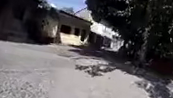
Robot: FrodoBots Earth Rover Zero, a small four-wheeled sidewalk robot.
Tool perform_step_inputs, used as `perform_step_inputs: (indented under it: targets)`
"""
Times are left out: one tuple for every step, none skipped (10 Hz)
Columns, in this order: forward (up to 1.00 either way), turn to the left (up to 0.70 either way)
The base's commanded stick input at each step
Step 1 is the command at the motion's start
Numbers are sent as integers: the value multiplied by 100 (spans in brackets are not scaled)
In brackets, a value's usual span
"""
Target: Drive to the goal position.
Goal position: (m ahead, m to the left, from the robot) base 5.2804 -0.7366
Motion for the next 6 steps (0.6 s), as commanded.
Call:
perform_step_inputs:
  targets:
    - [100,-7]
    - [100,-34]
    - [100,-40]
    - [100,-40]
    - [100,-40]
    - [100,-36]
